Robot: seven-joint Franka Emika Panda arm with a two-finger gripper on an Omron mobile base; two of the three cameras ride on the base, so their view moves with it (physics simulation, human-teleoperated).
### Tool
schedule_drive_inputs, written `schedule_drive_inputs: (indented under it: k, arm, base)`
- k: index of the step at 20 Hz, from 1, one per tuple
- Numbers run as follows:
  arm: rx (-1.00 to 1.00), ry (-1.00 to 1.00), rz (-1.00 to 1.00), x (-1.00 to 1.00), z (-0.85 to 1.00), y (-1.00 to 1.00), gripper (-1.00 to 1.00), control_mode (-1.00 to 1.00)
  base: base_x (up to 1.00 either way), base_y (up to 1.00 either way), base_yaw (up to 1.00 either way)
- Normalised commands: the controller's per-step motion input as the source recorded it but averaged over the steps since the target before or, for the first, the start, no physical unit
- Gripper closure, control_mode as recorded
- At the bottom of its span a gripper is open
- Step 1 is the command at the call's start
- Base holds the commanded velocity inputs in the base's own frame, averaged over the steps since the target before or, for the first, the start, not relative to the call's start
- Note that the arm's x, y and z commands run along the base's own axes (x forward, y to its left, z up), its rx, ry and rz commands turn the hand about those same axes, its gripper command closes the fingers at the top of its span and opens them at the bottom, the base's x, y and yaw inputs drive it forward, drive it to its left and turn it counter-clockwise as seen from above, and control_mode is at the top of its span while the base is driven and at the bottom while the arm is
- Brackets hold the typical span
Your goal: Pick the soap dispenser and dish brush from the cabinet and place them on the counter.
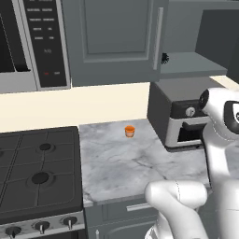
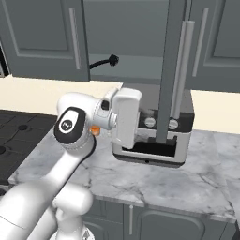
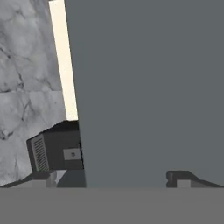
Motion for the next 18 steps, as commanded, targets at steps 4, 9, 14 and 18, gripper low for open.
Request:
schedule_drive_inputs:
  k: [4, 9, 14, 18]
  arm:
    - [0.01, -0.05, -0.06, -0.03, 0.17, 0.38, -1.0, -1.0]
    - [0.03, -0.03, -0.03, -0.05, 0.19, 0.38, -1.0, -1.0]
    - [0.01, 0.0, 0.0, 0.0, -0.06, 0.41, -1.0, -1.0]
    - [0.08, -0.02, 0.01, 0.0, -0.17, 0.34, -1.0, -1.0]
  base:
    - [0.0, 0.0, 0.0]
    - [0.0, 0.0, 0.0]
    - [0.0, 0.0, 0.0]
    - [0.0, 0.0, 0.0]
